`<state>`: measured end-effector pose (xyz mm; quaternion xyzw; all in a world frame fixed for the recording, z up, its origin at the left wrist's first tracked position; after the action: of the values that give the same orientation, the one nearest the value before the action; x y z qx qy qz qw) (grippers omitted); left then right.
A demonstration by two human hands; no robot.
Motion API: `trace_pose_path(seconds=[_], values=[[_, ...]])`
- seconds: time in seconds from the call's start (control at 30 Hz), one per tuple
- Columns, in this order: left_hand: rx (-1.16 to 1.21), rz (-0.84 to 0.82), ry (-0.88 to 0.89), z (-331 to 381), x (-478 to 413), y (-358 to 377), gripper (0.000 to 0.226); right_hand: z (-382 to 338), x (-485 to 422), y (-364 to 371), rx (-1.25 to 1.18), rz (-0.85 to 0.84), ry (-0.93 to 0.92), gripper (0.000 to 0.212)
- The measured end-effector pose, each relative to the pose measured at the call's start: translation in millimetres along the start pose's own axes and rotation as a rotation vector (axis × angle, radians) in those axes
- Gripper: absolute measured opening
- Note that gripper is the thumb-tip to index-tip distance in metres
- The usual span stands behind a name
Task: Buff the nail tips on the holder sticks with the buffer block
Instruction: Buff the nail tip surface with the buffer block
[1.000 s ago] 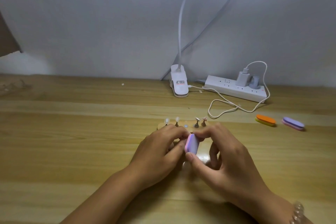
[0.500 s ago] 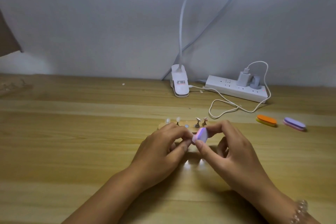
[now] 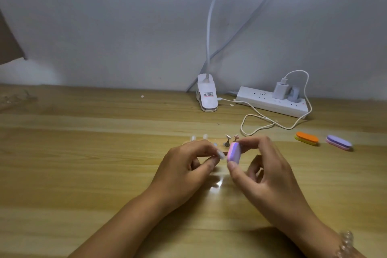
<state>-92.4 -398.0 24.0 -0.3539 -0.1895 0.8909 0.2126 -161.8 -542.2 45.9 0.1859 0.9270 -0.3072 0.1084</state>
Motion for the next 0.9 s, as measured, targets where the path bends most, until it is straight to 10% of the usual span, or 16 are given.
trace_pose_path(seconds=[0.9], values=[[-0.031,0.015,0.050,6,1,0,0.010,16,-8,-14,-0.012,0.106,0.109,0.024]])
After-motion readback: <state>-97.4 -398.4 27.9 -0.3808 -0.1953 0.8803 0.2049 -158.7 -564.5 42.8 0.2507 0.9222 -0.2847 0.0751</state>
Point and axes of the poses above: each hand's wrist, its own x-axis away from the middle knuckle, its own y-axis out of the palm, z = x × y, the point moved 8 cm from there along -x, towards the middle knuckle, and after that the axes turned 13 degrees about y, right-handed, at the moved point
